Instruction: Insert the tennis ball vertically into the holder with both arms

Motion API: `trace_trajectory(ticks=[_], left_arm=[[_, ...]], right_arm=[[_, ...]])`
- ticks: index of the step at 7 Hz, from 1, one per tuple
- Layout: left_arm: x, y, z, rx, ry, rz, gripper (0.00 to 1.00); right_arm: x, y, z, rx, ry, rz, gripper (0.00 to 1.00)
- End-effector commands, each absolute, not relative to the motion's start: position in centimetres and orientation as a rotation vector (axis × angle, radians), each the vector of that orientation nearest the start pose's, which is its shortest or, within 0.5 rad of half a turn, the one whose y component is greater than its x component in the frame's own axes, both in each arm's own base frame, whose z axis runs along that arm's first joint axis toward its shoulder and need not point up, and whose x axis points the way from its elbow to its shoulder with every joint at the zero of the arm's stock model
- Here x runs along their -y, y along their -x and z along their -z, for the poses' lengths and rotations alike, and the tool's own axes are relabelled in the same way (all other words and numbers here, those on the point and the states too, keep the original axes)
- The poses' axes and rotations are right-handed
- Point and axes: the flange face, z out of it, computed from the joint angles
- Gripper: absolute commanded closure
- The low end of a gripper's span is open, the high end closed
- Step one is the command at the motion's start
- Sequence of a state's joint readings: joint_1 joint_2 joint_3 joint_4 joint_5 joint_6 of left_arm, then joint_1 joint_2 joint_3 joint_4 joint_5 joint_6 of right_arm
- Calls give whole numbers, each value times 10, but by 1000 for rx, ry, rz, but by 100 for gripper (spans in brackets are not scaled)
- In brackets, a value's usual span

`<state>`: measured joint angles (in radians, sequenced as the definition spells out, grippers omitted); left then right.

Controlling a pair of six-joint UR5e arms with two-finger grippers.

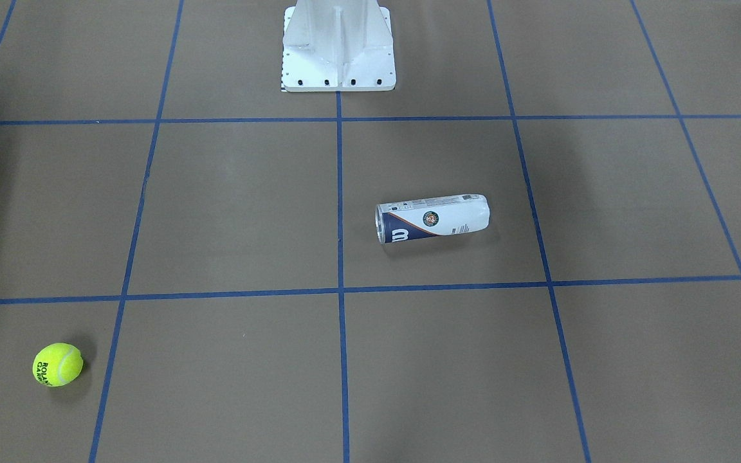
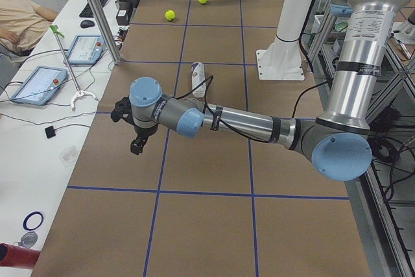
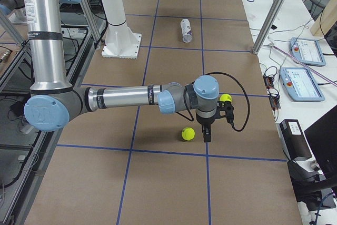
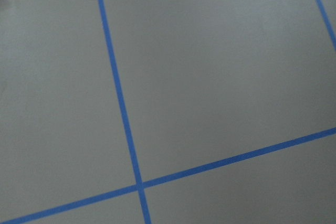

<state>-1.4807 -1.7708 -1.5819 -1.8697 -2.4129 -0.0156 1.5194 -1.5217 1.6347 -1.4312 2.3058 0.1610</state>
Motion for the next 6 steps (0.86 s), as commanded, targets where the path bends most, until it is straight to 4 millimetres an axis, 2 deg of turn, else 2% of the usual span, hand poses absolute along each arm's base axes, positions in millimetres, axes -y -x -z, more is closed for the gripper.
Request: trace_trajectory(ticks=[1,2,3,4,5,6], left_arm=[[630,-61,-410,-874,-574,-450,1],[644,-92,-360,-891,-625,-512,1],[649,-127,-327,-912,-646,-561,1],[653,-165,-285,-952,-648,-572,1],[655,-181,-242,-971,-692,-602,1],[649,-204,-212,-987,-723,-654,1]], right_arm=[[528,-39,-590,754,-160,-12,0],[528,-39,-589,754,-162,-12,0],[529,-39,-588,754,-162,-13,0],[530,-39,-587,754,-165,-13,0],[532,-39,-584,755,-169,-11,0],[534,-39,-581,755,-174,-10,0]])
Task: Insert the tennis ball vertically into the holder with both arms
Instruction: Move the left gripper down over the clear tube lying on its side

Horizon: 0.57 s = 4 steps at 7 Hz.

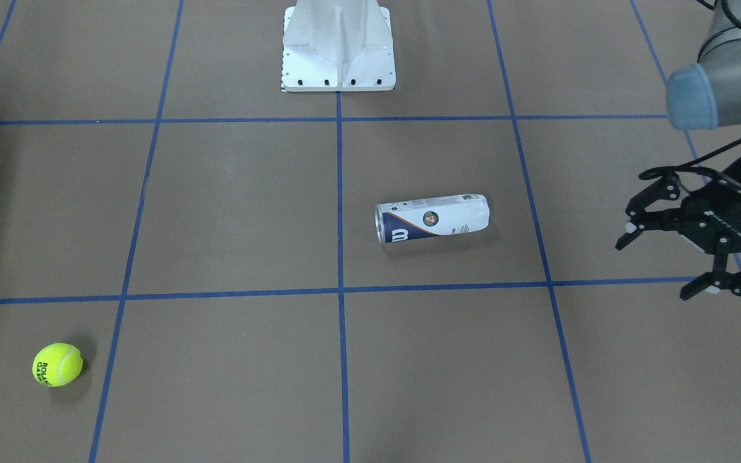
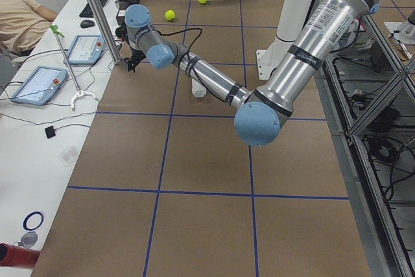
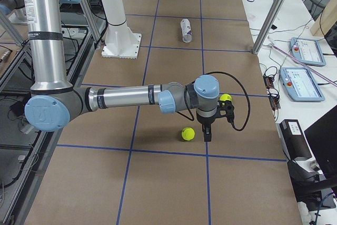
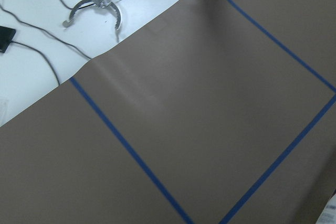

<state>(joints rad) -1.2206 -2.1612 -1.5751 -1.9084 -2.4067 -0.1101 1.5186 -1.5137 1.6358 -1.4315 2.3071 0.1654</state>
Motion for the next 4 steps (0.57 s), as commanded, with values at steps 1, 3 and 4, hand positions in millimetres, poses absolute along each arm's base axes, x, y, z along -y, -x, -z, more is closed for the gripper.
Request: trace_trajectory(ticks=[1,3,4], left_arm=[[643,-239,-190,-953,-765,-690,1],[596,-341,-160,-927,-808,-800,1],[581,-357,-156,-929,-827,-878,1]], right_arm=[[534,-39,-581,755,-174,-10,0],[534,-38,-578,766,-175,-7,0],[533,-37,-577,772,-174,-8,0]])
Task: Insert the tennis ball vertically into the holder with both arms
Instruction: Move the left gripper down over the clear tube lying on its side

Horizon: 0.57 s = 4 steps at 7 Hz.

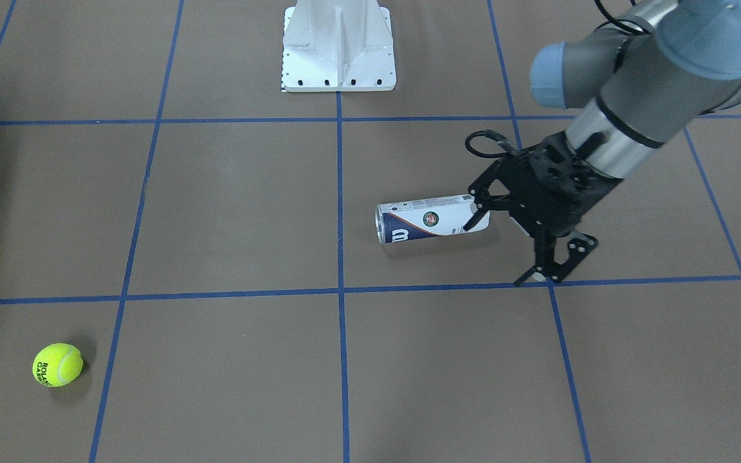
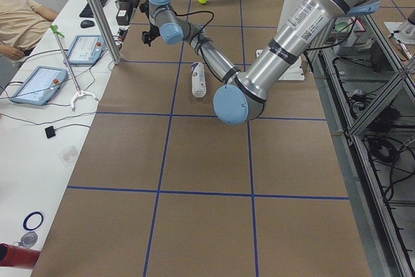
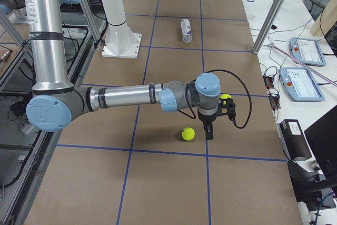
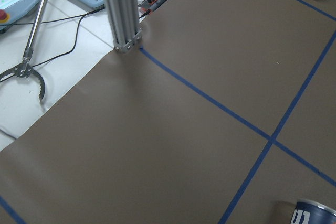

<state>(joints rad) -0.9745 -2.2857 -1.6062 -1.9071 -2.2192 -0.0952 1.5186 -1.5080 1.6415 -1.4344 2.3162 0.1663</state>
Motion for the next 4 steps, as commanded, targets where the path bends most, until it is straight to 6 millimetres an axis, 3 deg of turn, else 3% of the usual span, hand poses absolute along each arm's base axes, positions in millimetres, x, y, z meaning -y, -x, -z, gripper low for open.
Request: trace_trajectory(ticks=[1,4], left_arm=[[569,-365,-155,-898,-864,-988,1],[544,-400,-167,-796,-797,-1284,1]], right_arm=[[534,-37,-576,772,-176,-8,0],[534,-37,-576,772,-177,-7,0]])
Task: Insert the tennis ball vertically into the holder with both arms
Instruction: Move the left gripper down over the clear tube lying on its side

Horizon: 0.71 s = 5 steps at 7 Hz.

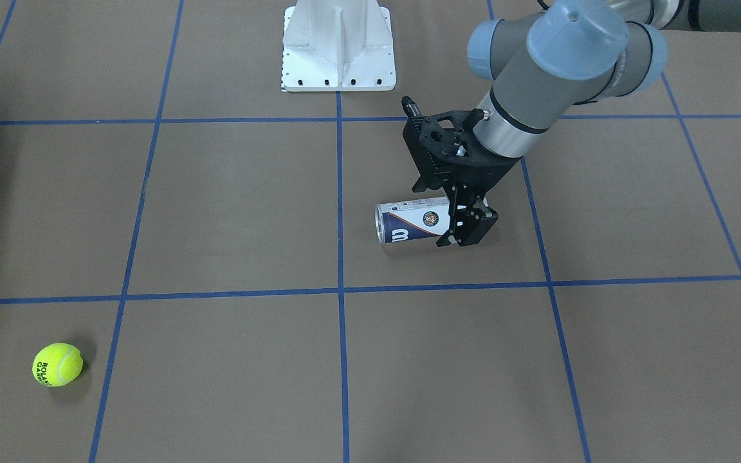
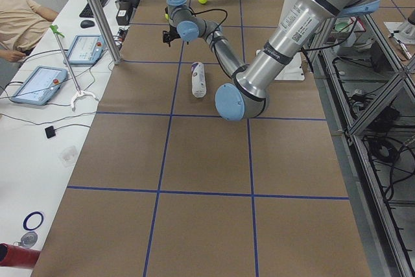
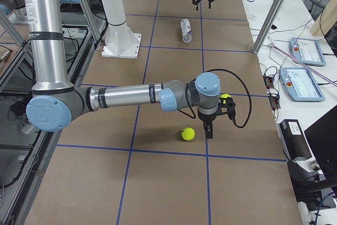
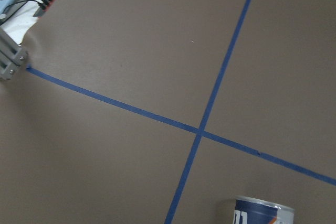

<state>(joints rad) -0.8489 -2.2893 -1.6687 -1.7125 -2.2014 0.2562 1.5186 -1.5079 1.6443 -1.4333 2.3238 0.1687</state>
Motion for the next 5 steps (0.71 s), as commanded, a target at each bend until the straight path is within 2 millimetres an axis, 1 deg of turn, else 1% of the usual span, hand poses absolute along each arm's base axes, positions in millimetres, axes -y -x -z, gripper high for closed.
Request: trace_trajectory(ticks=[1,2,3,4,5], left_arm=[[531,-423,-173,-800,-752,-1323,1],[521,-437,-173,-806,-724,-1341,1],[517,-446,-176,-807,-710,-1351,1],[515,-456,-180,-778,-706,-1352,1],[505,-474,-181,-710,-722,-1357,1]], right_arm=[[534,-37,-577,772,-174,-8,0],[534,-37,-578,772,-173,-9,0],[534,-37,-578,772,-173,-9,0],[534,-37,-579,772,-171,-9,0],[533,-37,-579,773,-171,-9,0]])
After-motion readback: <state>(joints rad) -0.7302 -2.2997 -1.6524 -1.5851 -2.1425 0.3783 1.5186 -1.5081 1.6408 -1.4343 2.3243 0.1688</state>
